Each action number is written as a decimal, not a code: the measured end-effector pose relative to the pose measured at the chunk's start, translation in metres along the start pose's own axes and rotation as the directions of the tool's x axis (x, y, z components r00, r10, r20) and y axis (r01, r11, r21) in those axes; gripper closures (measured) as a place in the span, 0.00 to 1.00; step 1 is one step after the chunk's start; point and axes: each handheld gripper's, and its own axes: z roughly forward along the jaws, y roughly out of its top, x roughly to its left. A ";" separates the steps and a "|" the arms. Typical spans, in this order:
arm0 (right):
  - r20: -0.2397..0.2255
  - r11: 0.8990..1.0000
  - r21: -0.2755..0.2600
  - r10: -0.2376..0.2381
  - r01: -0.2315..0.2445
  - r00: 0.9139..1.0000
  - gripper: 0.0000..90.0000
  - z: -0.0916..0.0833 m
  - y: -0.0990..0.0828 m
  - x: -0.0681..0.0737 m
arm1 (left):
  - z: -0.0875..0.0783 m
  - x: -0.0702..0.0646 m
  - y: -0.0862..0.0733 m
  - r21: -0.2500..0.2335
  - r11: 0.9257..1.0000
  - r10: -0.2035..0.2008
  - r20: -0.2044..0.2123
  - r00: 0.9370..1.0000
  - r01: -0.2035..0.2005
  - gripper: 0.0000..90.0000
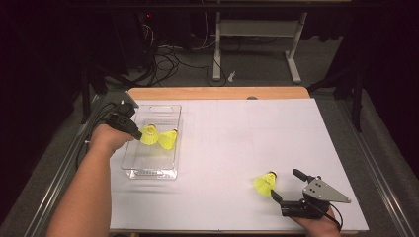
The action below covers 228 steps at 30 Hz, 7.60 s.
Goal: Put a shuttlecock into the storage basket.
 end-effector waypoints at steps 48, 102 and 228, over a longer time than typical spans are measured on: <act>-0.002 1.000 0.000 -0.007 0.007 1.000 0.02 0.000 0.000 0.001 | 0.023 -0.007 0.000 0.055 0.998 0.036 -0.041 0.998 -0.034 0.79; -0.005 1.000 -0.013 -0.026 0.026 1.000 0.02 -0.001 0.004 0.005 | -0.033 -0.060 -0.021 0.088 0.987 0.138 -0.025 0.990 -0.135 0.00; 0.093 0.985 0.170 -0.033 0.017 0.995 1.00 0.008 0.002 0.015 | 0.015 -0.172 -0.054 0.142 0.881 0.436 0.121 0.891 -0.451 0.03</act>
